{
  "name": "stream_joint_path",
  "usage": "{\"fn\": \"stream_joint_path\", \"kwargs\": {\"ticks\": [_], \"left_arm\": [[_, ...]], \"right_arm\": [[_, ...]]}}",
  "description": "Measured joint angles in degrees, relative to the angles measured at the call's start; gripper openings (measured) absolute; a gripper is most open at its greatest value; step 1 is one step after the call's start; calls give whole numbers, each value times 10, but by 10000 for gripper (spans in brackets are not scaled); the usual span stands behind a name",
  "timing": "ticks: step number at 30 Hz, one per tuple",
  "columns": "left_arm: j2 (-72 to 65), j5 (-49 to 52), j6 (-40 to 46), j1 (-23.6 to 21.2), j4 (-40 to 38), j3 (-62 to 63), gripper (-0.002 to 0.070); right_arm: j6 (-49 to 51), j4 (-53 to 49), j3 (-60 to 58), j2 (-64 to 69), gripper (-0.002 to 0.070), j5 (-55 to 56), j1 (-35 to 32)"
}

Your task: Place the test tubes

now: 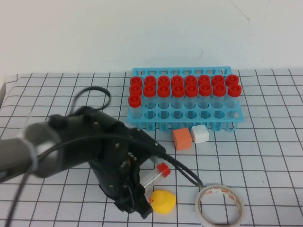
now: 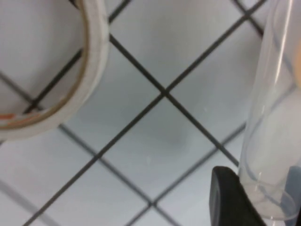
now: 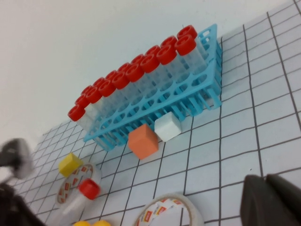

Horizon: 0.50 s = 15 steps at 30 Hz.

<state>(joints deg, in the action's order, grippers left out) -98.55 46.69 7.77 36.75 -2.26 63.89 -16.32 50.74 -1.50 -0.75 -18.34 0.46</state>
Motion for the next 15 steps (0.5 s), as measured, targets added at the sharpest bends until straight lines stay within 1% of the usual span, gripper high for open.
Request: {"fn": "stream_joint_path", "kwargs": {"ticks": [4,8,12,15], "left_arm": [[81,-6,6,0,3,-41,212],[205,-62,-7,0,3,-148,212],[347,-204,-28,0,-1,-259,212],[446,-366,-51,0,-2,-343,212]], "right_arm": [[0,1,0,0,-1,3,0],[0,1,0,0,-1,3,0],[-1,7,0,0,-1,3,0],[-4,29,0,0,-1,5,0]]}}
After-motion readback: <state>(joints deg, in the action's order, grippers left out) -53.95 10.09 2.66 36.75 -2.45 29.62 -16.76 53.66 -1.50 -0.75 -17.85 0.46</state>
